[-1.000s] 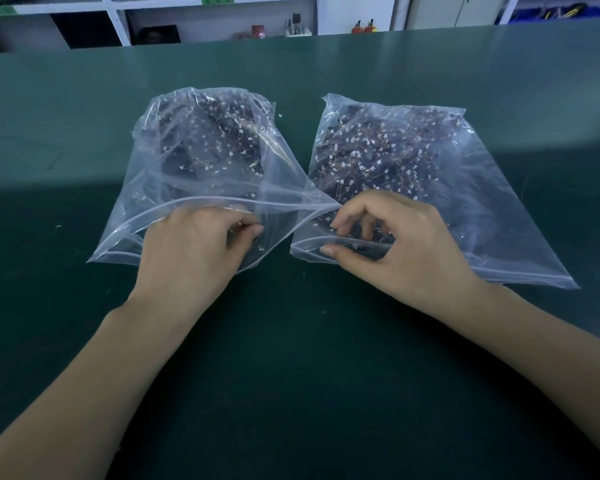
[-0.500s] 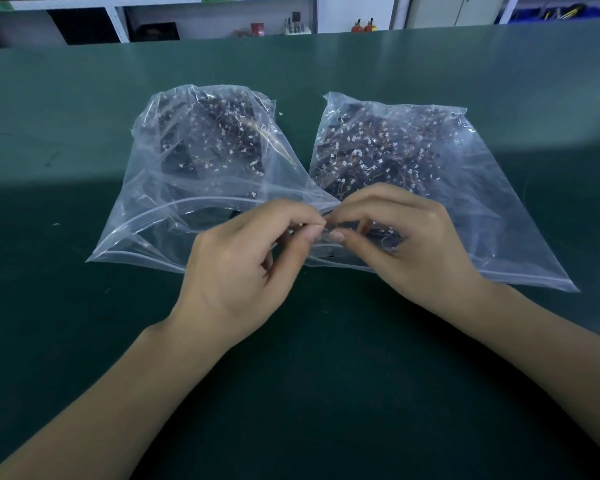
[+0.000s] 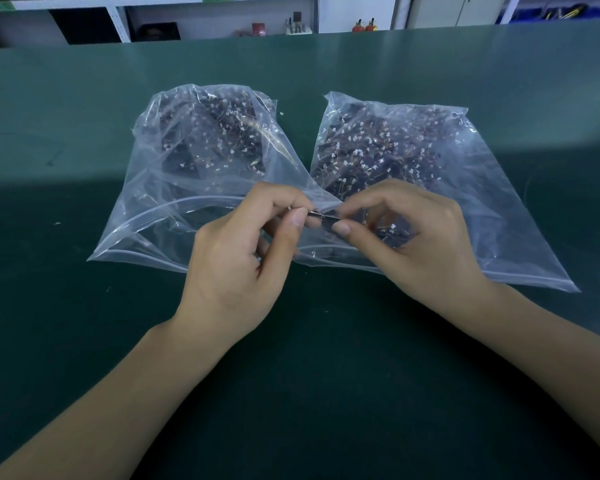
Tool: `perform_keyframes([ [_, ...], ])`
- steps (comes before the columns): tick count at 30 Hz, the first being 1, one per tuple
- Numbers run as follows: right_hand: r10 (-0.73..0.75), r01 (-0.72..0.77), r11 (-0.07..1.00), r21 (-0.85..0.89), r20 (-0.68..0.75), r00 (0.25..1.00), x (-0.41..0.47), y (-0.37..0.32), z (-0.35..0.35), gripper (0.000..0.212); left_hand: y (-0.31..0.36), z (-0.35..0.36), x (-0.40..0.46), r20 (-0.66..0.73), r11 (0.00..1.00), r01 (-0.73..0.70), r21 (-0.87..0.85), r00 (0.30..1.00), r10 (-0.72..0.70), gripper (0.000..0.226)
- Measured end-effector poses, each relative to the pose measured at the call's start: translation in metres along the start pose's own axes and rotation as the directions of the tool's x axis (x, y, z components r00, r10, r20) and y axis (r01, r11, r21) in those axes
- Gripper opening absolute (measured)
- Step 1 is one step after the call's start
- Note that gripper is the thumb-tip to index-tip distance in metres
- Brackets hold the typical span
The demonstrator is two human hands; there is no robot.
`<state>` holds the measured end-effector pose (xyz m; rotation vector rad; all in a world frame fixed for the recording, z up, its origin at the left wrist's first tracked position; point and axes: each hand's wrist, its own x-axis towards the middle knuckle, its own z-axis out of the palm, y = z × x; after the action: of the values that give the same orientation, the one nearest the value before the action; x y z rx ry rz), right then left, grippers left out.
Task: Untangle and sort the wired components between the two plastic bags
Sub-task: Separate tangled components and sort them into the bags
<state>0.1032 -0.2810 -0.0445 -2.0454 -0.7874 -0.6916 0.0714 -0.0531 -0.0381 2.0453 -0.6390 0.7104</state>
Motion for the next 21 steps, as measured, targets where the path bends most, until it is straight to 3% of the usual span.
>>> perform_keyframes([
  [3,0.01,-0.009,1.0,0.007,-0.028,1.0,0.0018,-0.0009,-0.0014,0.017,-0.0013,0.002,-0.0005,0.023,1.0,0.008,-0.021,1.0,-0.007,0.008],
  [7,-0.046,0.045,0.998,0.036,0.022,0.999,0.0016,-0.0036,-0.0001,0.003,-0.0029,0.0027,-0.0016,0.045,1.0,0.015,-0.02,0.999,-0.014,0.008],
  [16,0.022,-0.022,0.999,0.032,-0.009,1.0,0.0001,-0.007,0.0004,0.004,0.0021,0.003,0.0,0.054,1.0,0.011,-0.006,0.998,-0.011,0.011],
  [21,0.043,-0.048,0.996,0.07,0.071,0.997,-0.0018,-0.006,0.0013,0.004,0.0011,0.0027,0.0014,0.055,1.0,0.018,0.009,0.998,-0.018,0.009],
])
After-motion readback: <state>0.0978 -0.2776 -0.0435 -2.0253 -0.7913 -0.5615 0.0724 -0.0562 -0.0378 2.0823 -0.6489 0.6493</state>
